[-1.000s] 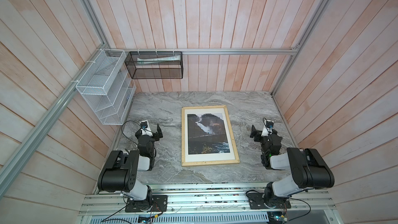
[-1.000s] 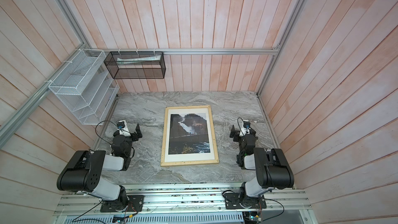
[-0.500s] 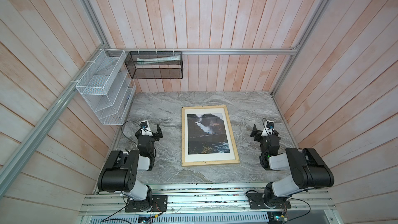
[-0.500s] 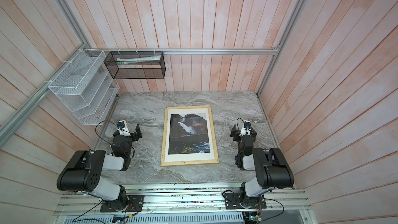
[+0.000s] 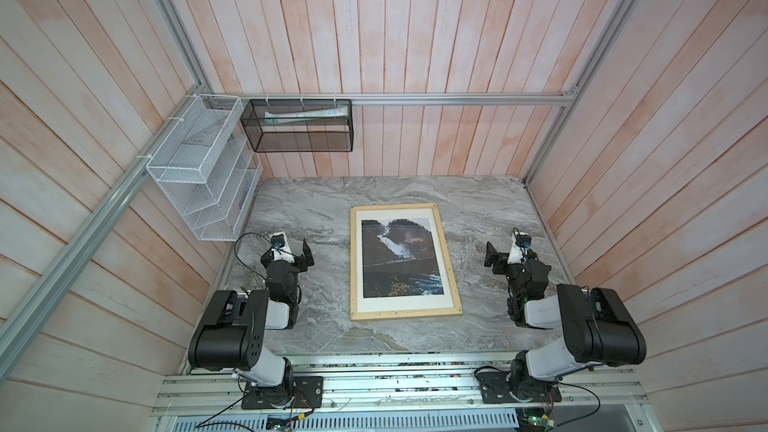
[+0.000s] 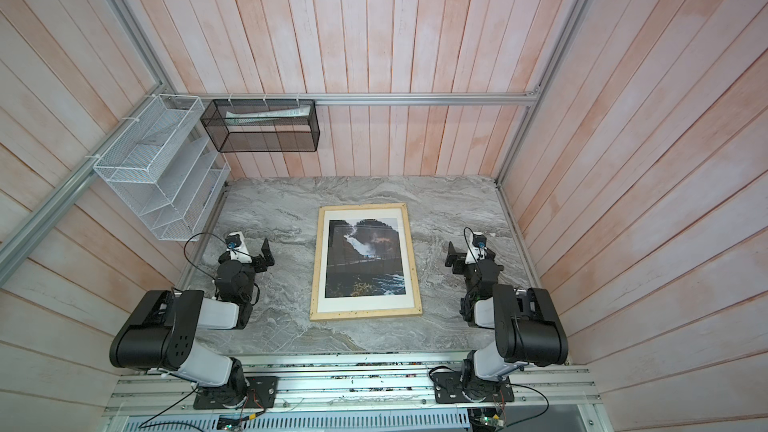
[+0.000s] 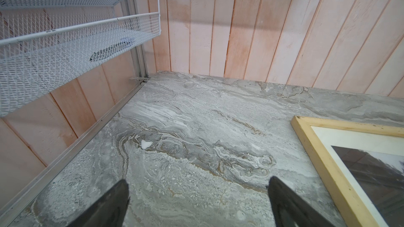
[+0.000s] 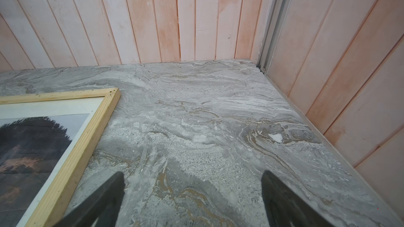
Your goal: Put the photo into the frame
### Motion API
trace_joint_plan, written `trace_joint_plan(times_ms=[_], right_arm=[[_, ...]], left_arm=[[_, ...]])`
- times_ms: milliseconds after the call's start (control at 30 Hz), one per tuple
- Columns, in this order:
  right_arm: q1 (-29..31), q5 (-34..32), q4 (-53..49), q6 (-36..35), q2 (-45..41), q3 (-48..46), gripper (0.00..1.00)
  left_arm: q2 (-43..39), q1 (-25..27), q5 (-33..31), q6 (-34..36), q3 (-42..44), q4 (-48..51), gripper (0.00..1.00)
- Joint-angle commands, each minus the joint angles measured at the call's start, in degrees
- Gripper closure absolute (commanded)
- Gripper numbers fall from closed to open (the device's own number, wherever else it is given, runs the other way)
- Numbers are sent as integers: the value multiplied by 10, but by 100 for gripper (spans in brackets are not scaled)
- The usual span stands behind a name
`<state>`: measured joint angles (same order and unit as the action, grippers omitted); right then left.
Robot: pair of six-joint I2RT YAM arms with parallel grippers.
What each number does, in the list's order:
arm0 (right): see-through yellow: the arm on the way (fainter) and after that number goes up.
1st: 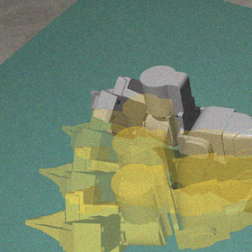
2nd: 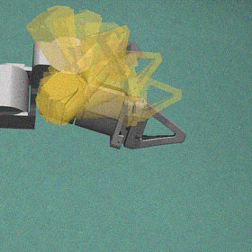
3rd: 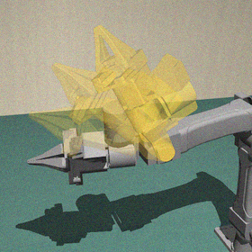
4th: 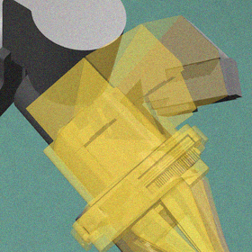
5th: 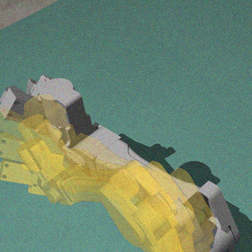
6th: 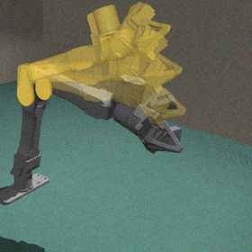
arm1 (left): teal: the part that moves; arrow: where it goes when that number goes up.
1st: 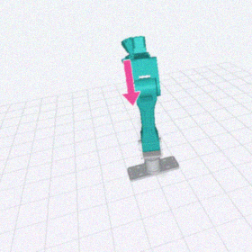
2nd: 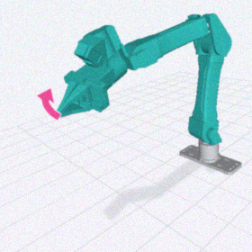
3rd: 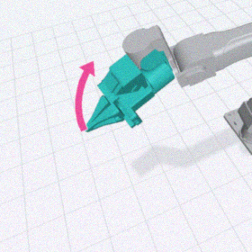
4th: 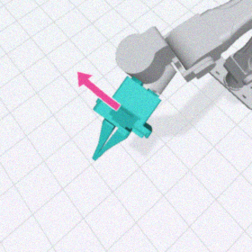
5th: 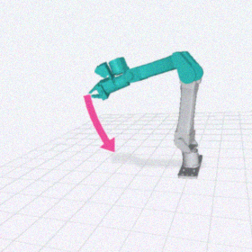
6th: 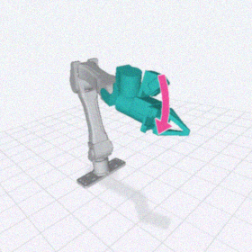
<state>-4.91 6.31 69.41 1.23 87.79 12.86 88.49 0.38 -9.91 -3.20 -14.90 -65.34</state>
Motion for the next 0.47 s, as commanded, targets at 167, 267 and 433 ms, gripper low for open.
trace_joint_plan(times_ms=[167, 267, 433], right_arm=[[1, 20, -6, -4, -9, 11, 2], [2, 16, -7, -5, -7, 14, 2], [9, 2, -5, -8, -8, 11, 2]], left_arm=[[-2, 1, -6, 0, -8, 1, 0], [-2, 1, -5, 0, -9, 3, 0], [-2, 1, -5, 0, -9, 3, 0]])
